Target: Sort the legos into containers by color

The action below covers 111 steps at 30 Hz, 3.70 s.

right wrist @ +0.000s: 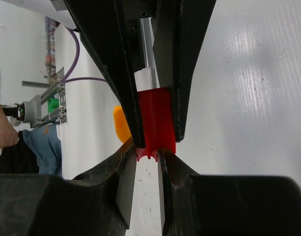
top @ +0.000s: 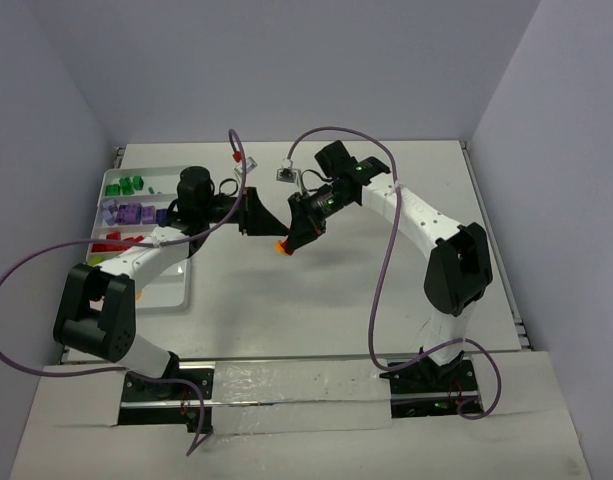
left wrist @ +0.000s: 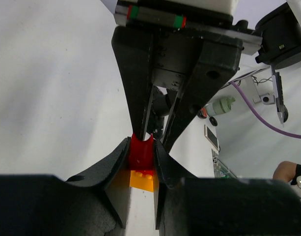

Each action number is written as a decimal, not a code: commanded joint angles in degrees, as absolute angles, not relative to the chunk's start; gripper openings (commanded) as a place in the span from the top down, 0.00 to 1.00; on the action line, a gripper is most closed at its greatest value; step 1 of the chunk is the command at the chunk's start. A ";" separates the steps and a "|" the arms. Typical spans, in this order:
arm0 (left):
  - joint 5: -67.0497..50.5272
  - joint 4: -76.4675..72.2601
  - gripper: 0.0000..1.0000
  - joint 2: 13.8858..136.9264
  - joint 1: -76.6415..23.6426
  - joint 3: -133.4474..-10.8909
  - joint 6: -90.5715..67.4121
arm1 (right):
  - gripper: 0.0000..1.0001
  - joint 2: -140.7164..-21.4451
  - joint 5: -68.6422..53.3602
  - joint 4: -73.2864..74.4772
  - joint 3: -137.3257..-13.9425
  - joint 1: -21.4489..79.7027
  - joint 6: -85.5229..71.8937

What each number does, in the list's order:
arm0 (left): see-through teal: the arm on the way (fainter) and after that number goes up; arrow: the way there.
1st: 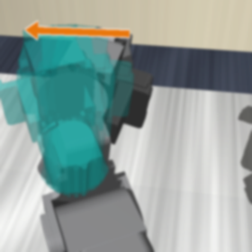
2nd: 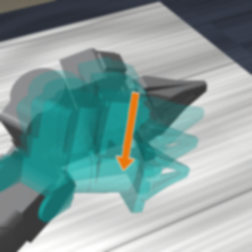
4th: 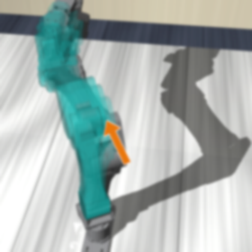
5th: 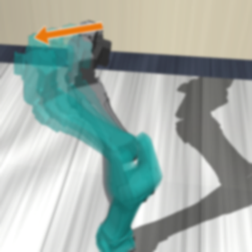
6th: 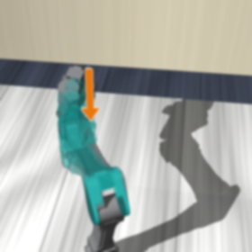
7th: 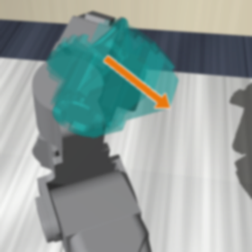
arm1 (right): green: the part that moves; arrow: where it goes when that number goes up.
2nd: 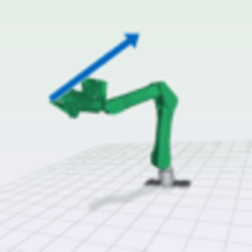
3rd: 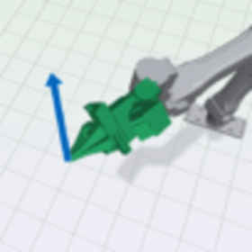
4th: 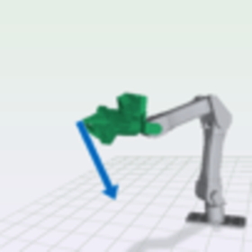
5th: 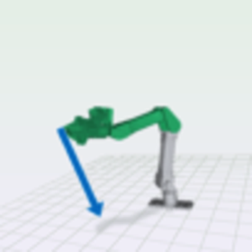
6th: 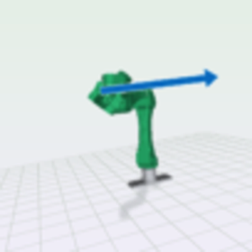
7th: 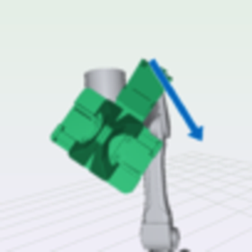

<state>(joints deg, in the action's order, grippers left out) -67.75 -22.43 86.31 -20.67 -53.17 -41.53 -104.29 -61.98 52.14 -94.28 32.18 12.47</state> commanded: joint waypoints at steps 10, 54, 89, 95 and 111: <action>-62.97 -5.60 1.00 81.86 -20.24 -56.52 -22.79 | 1.00 -101.87 -62.05 51.06 -95.80 31.55 11.95; -18.42 31.96 0.82 103.12 18.98 -72.67 10.17 | 1.00 -105.03 -44.95 45.24 -96.39 28.21 4.75; -52.95 7.05 0.32 74.10 -4.03 -56.22 -29.53 | 1.00 -100.41 -17.40 32.65 -95.81 36.91 -7.65; -46.60 3.61 0.40 76.93 -10.22 -58.43 -32.70 | 1.00 -102.34 -16.97 32.78 -97.77 37.35 -13.11; -41.17 5.74 0.43 81.96 -15.34 -64.03 -30.57 | 1.00 -102.57 -18.44 32.87 -98.25 39.55 -14.14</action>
